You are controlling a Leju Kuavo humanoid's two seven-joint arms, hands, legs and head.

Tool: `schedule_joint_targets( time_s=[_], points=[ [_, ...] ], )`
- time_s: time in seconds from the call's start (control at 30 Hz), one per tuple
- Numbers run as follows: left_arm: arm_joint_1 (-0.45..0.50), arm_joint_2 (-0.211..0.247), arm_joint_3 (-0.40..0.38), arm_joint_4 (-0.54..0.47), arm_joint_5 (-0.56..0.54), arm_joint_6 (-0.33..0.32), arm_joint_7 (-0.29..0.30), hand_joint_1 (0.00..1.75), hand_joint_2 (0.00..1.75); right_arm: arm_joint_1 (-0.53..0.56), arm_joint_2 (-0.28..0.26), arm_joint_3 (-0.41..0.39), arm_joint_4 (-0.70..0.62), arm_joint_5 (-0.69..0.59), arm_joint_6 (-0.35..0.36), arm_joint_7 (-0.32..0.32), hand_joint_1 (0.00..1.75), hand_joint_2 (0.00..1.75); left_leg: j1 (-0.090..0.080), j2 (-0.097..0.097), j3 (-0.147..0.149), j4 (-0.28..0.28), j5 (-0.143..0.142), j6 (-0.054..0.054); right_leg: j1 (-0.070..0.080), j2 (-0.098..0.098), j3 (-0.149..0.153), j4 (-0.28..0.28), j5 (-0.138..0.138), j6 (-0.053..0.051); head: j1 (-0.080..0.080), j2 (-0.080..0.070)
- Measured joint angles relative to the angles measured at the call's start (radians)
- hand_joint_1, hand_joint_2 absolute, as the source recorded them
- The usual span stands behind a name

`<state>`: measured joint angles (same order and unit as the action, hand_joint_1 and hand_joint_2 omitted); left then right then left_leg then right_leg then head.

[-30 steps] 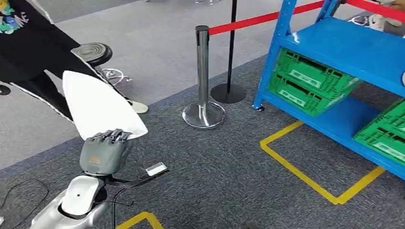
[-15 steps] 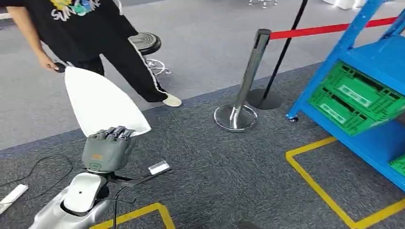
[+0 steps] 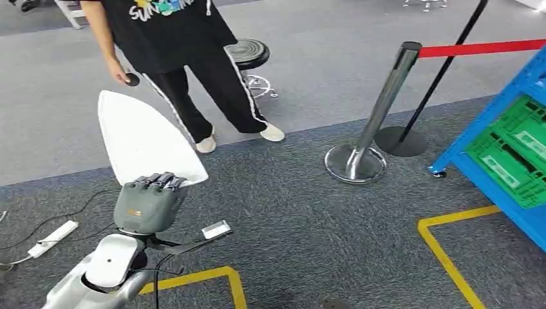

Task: Take the parts from the cabinet and place them on the table.

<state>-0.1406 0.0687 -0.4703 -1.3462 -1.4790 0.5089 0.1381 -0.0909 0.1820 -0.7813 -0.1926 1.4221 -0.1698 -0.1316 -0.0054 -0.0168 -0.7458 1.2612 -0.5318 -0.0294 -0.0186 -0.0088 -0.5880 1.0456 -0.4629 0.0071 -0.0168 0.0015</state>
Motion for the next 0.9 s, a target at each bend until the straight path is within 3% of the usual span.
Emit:
schedule_joint_targets(
  time_s=[0.03, 0.07, 0.13, 0.17, 0.2, 0.23, 0.27, 0.33, 0.37, 0.4, 0.43, 0.47, 0.53, 0.57, 0.6, 0.63, 0.67, 0.7, 0.73, 0.83, 0.87, 0.9],
  points=[
    [0.004, -0.005, 0.005, 0.000, 0.012, 0.008, -0.019, 1.62, 1.75, 0.001, 0.000, 0.000, 0.000, 0.000, 0.000, 0.000, 0.00, 0.00, 0.004, 0.003, -0.026, 0.049, -0.007, -0.002, 0.000, -0.016, 0.000, 0.000, -0.001, -0.001, 0.000, 0.000],
    [0.010, -0.013, 0.010, 0.000, 0.033, 0.031, -0.038, 1.62, 1.75, 0.000, 0.000, 0.000, 0.000, 0.000, -0.001, 0.000, 0.00, 0.00, 0.006, 0.004, -0.024, 0.044, 0.008, -0.004, 0.000, -0.028, 0.000, 0.000, -0.002, -0.001, 0.000, 0.000],
    [0.015, -0.022, 0.024, 0.000, 0.061, 0.054, -0.067, 1.62, 1.75, -0.002, 0.000, 0.000, 0.000, 0.000, -0.002, 0.000, 0.00, 0.00, 0.008, 0.013, 0.033, -0.073, 0.085, -0.002, -0.001, -0.054, 0.004, 0.000, -0.005, 0.002, 0.000, 0.000],
    [0.015, -0.026, 0.029, 0.000, 0.066, 0.049, -0.067, 1.62, 1.75, -0.002, 0.001, 0.000, 0.000, -0.001, -0.002, 0.000, 0.00, 0.00, 0.007, 0.040, 0.080, -0.160, 0.125, 0.000, -0.001, -0.066, 0.008, 0.000, -0.008, 0.005, 0.000, 0.000],
    [0.013, -0.034, 0.033, -0.001, 0.086, 0.038, -0.073, 1.62, 1.75, -0.002, 0.002, 0.000, 0.000, -0.003, -0.002, -0.001, 0.00, 0.00, 0.001, 0.116, 0.117, -0.224, 0.140, 0.004, 0.006, -0.074, 0.013, 0.000, -0.011, 0.010, -0.001, 0.000],
    [0.008, -0.037, 0.034, -0.002, 0.124, 0.021, -0.088, 1.62, 1.75, -0.001, 0.002, 0.000, 0.000, -0.005, -0.002, -0.003, 0.00, 0.00, -0.008, 0.119, 0.127, -0.255, 0.124, 0.009, 0.014, -0.086, 0.012, 0.005, -0.018, 0.019, -0.003, 0.000],
    [0.010, -0.040, 0.034, -0.003, 0.166, 0.012, -0.103, 1.62, 1.75, 0.000, 0.002, 0.000, 0.000, -0.008, -0.002, -0.005, 0.00, 0.00, -0.007, 0.109, 0.121, -0.249, 0.126, 0.014, 0.016, -0.098, 0.016, -0.001, -0.017, 0.023, 0.005, 0.000],
    [0.016, -0.041, 0.040, -0.004, 0.219, -0.004, -0.122, 1.62, 1.75, -0.003, 0.002, 0.000, 0.000, -0.012, -0.002, -0.006, 0.00, 0.00, -0.009, 0.078, 0.118, -0.251, 0.126, 0.025, 0.016, -0.129, 0.029, -0.009, -0.019, 0.033, 0.003, 0.000],
    [0.018, -0.043, 0.043, -0.007, 0.230, -0.015, -0.129, 1.62, 1.75, -0.006, 0.004, 0.000, 0.000, -0.013, -0.002, -0.006, 0.00, 0.00, 0.002, 0.062, 0.127, -0.262, 0.133, 0.035, 0.012, -0.126, 0.026, -0.007, -0.027, 0.042, 0.003, 0.000],
    [0.017, -0.044, 0.045, -0.011, 0.239, -0.025, -0.133, 1.62, 1.75, -0.008, 0.004, 0.000, 0.000, -0.014, -0.002, -0.008, 0.00, 0.00, 0.003, 0.050, 0.130, -0.262, 0.132, 0.037, 0.009, -0.065, 0.022, 0.016, -0.043, 0.046, 0.009, 0.000],
    [0.012, -0.048, 0.047, -0.011, 0.244, -0.034, -0.134, 1.62, 1.75, -0.008, 0.004, 0.000, 0.000, -0.017, -0.002, -0.008, 0.00, 0.00, 0.003, 0.038, 0.130, -0.262, 0.133, 0.046, 0.007, -0.024, -0.003, 0.073, -0.072, 0.046, 0.011, 0.000],
    [0.011, -0.051, 0.048, -0.011, 0.246, -0.043, -0.134, 1.62, 1.75, -0.007, 0.004, 0.000, 0.000, -0.018, -0.002, -0.007, 0.00, 0.00, 0.003, 0.022, 0.129, -0.262, 0.132, 0.048, 0.008, -0.005, -0.045, 0.156, -0.107, 0.046, 0.017, 0.000],
    [0.015, -0.052, 0.048, -0.011, 0.249, -0.049, -0.135, 1.62, 1.75, -0.001, 0.004, 0.000, 0.000, -0.018, -0.001, -0.006, 0.00, 0.00, 0.000, -0.010, 0.130, -0.262, 0.132, 0.050, 0.010, 0.005, -0.117, 0.283, -0.146, 0.046, 0.018, 0.000],
    [0.018, -0.051, 0.049, -0.011, 0.251, -0.053, -0.135, 1.62, 1.75, 0.002, 0.004, 0.000, 0.000, -0.018, -0.001, -0.006, 0.00, 0.00, -0.001, -0.026, 0.130, -0.262, 0.132, 0.050, 0.011, 0.006, -0.131, 0.292, -0.135, 0.044, 0.018, 0.000],
    [0.020, -0.051, 0.050, -0.011, 0.251, -0.058, -0.134, 1.62, 1.75, 0.003, 0.004, 0.000, 0.000, -0.018, -0.001, -0.006, 0.00, 0.00, -0.001, -0.044, 0.130, -0.262, 0.133, 0.050, 0.010, 0.007, -0.121, 0.254, -0.100, 0.042, 0.018, 0.000],
    [0.020, -0.051, 0.051, -0.011, 0.252, -0.061, -0.133, 1.62, 1.75, 0.002, 0.004, 0.000, 0.000, -0.018, -0.001, -0.006, 0.00, 0.00, -0.001, -0.060, 0.131, -0.262, 0.133, 0.049, 0.010, 0.011, -0.091, 0.180, -0.051, 0.038, 0.018, 0.000],
    [0.020, -0.051, 0.051, -0.012, 0.253, -0.063, -0.132, 1.62, 1.75, 0.001, 0.004, 0.000, 0.000, -0.017, -0.001, -0.006, 0.00, 0.00, 0.000, -0.075, 0.132, -0.261, 0.133, 0.047, 0.008, 0.031, -0.049, 0.089, -0.004, 0.036, 0.018, 0.000],
    [0.020, -0.051, 0.051, -0.012, 0.253, -0.065, -0.130, 1.62, 1.75, 0.001, 0.004, 0.000, 0.000, -0.018, -0.002, -0.006, 0.00, 0.00, 0.002, -0.085, 0.131, -0.259, 0.133, 0.043, 0.003, 0.080, -0.022, 0.022, 0.013, 0.035, 0.018, 0.000],
    [0.018, -0.051, 0.052, -0.012, 0.254, -0.067, -0.129, 1.62, 1.75, 0.002, 0.004, 0.000, 0.000, -0.018, -0.002, -0.007, 0.00, 0.00, -0.004, -0.097, 0.124, -0.251, 0.132, 0.036, -0.005, 0.099, -0.007, -0.005, -0.001, 0.034, 0.017, 0.000],
    [0.026, -0.050, 0.055, -0.014, 0.256, -0.069, -0.128, 1.62, 1.75, 0.001, 0.004, 0.000, 0.000, -0.017, -0.002, -0.008, 0.00, 0.00, 0.009, -0.126, 0.117, -0.260, 0.143, 0.017, 0.009, 0.074, -0.003, 0.002, 0.003, 0.023, 0.016, 0.000],
    [0.028, -0.048, 0.057, -0.014, 0.256, -0.069, -0.128, 1.62, 1.75, 0.001, 0.005, 0.000, 0.000, -0.017, -0.002, -0.008, 0.00, 0.00, 0.009, -0.135, 0.114, -0.258, 0.142, 0.013, 0.000, 0.060, -0.001, -0.006, 0.007, 0.015, 0.016, 0.000],
    [0.031, -0.048, 0.057, -0.017, 0.256, -0.069, -0.127, 1.62, 1.75, 0.000, 0.007, 0.001, 0.000, -0.016, -0.002, -0.008, 0.00, 0.00, 0.002, -0.083, 0.108, -0.245, 0.127, 0.009, 0.002, 0.048, 0.002, -0.009, 0.009, 0.011, 0.015, 0.000]
  ],
)
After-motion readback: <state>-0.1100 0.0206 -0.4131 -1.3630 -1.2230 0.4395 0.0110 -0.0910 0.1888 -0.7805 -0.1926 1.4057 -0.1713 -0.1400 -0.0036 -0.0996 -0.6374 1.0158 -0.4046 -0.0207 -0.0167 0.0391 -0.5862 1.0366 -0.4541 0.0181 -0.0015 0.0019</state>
